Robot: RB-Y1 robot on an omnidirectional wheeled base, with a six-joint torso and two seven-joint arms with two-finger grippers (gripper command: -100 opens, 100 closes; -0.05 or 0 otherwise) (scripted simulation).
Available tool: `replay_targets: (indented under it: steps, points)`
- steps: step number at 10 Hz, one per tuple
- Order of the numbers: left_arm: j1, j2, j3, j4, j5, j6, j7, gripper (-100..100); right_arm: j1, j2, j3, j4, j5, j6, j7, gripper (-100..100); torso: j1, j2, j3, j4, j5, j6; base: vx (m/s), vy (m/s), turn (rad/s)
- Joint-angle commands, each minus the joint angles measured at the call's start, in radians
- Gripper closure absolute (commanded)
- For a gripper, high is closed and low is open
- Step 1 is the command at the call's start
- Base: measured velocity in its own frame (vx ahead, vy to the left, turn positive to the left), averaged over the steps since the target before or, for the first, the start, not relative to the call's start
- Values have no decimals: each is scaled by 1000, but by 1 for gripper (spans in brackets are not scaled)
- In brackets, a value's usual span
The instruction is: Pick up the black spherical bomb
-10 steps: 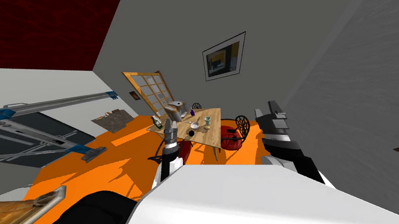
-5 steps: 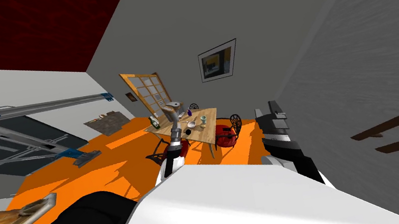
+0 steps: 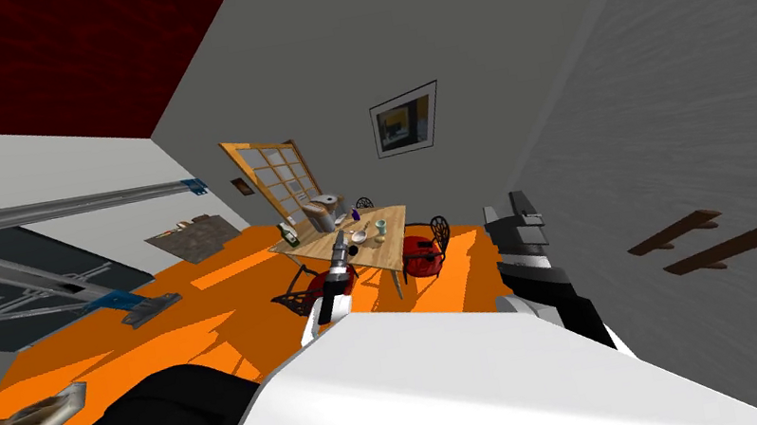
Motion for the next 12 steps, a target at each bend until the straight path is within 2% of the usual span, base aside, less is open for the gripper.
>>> replay_targets:
  steps: [1, 2, 4, 5, 9, 12]
  points:
    - [-27, 3, -8, 50, -7, 47, -7, -100, 0, 0, 0, 0, 0, 0, 0, 0, 0, 0, 0, 0, 0, 0, -39, -57, -92]
    - [-27, 3, -8, 52, -7, 47, -7, -100, 0, 0, 0, 0, 0, 0, 0, 0, 0, 0, 0, 0, 0, 0, -22, -29, -15]
    - [-54, 12, -11, 116, -13, 98, -10, -100, 0, 0, 0, 0, 0, 0, 0, 0, 3, -2, -1, 0, 1, 0, -11, -15, -54]
    - [-54, 12, -11, 116, -13, 98, -10, -100, 0, 0, 0, 0, 0, 0, 0, 0, 3, -2, -1, 0, 1, 0, -5, -8, -38]
    - [-103, 29, -13, 242, -27, 202, -16, -100, 0, 0, 0, 0, 0, 0, 0, 0, 5, -3, -2, -1, 1, 0, 6, 6, -57]
    - [-134, 44, -11, 329, -37, 287, -20, -100, 0, 0, 0, 0, 0, 0, 0, 0, 8, -5, -3, -1, 2, 0, 33, 52, -48]
